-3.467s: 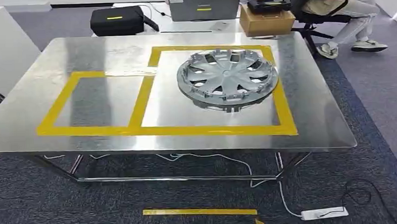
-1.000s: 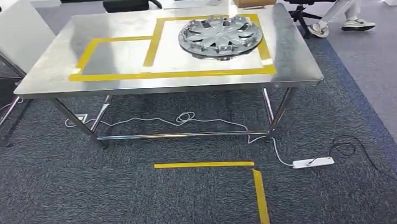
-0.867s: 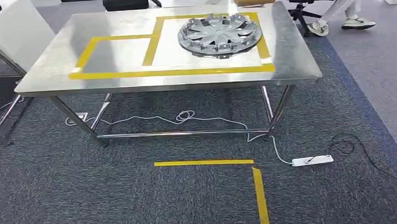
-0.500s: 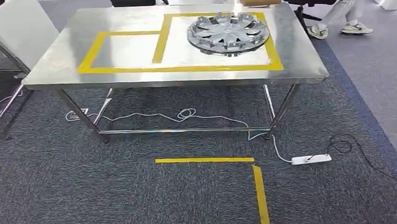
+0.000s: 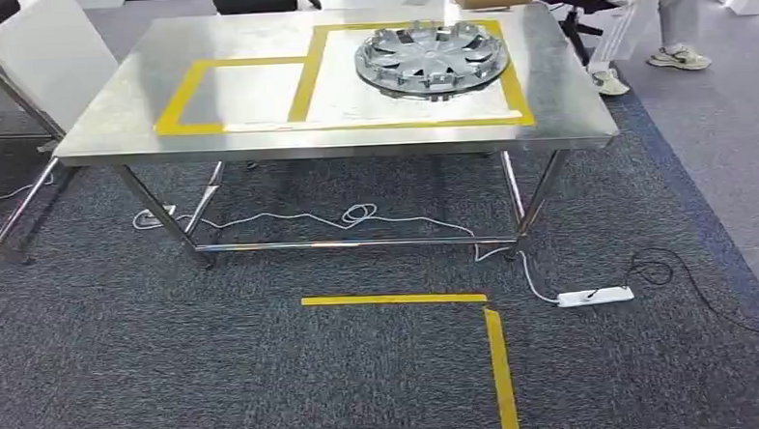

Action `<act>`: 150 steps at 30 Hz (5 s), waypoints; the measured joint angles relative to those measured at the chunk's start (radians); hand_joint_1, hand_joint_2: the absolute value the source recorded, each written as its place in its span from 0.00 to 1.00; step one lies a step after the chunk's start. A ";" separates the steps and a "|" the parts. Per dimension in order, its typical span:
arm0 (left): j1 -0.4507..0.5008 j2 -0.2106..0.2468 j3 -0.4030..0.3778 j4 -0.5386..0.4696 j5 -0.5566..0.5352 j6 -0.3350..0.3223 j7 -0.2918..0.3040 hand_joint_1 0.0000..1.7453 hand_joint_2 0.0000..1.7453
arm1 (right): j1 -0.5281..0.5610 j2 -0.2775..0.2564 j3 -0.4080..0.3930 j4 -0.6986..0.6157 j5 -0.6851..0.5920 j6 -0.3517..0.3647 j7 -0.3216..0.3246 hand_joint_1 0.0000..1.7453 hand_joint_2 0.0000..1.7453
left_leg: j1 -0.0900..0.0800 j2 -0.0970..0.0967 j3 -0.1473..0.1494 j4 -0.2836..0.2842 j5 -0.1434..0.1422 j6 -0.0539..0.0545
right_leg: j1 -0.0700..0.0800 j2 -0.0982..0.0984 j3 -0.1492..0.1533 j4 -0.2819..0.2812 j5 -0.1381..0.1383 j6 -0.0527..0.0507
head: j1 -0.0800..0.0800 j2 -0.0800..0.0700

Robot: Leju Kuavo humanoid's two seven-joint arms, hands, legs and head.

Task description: Take the parts from the cabinet and place them on the table.

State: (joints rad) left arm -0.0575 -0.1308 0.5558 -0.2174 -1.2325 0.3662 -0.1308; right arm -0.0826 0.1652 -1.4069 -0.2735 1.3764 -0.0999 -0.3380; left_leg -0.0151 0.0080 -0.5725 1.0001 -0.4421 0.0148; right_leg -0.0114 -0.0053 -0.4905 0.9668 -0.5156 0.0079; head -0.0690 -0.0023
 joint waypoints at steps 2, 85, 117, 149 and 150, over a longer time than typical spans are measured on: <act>0.001 0.000 0.000 0.000 0.000 0.000 0.000 0.00 0.00 | -0.002 0.000 0.000 0.000 0.000 0.000 0.001 0.00 1.00 | 0.008 -0.004 -0.035 0.090 -0.095 -0.018 | -0.001 -0.001 -0.007 0.000 0.014 -0.013 | -0.013 0.000; 0.018 -0.032 0.020 0.000 -0.044 0.022 -0.028 0.00 0.00 | 0.023 -0.013 0.020 0.003 -0.016 -0.017 0.009 0.00 0.00 | 0.017 0.053 0.024 -0.020 -0.017 0.025 | -0.020 -0.009 -0.087 0.133 -0.002 0.065 | -0.006 0.000; 0.024 -0.032 0.021 0.000 -0.055 0.024 -0.029 0.00 0.00 | 0.018 -0.012 0.020 0.002 -0.013 -0.016 0.009 0.00 0.00 | 0.014 0.075 0.044 -0.007 -0.044 0.020 | -0.004 -0.054 -0.045 0.043 0.019 0.053 | 0.001 0.000; 0.002 -0.028 0.099 -0.003 0.040 0.080 -0.178 0.00 0.00 | 0.010 -0.009 0.029 0.012 -0.002 -0.034 0.015 0.00 0.00 | 0.005 0.093 0.055 -0.008 -0.055 0.009 | -0.002 -0.078 -0.031 0.021 0.016 0.034 | 0.000 0.000; 0.002 -0.029 0.102 -0.003 0.044 0.081 -0.182 0.00 0.00 | 0.010 -0.009 0.029 0.013 0.001 -0.036 0.019 0.00 0.00 | 0.005 0.099 0.057 -0.009 -0.053 0.004 | 0.001 -0.064 -0.037 0.024 0.015 0.028 | -0.004 0.000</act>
State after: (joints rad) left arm -0.0556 -0.1595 0.6577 -0.2201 -1.1887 0.4475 -0.3124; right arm -0.0725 0.1564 -1.3775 -0.2609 1.3771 -0.1362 -0.3190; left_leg -0.0096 0.1073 -0.5155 0.9913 -0.4948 0.0192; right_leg -0.0105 -0.0689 -0.5277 0.9905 -0.5002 0.0362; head -0.0732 -0.0023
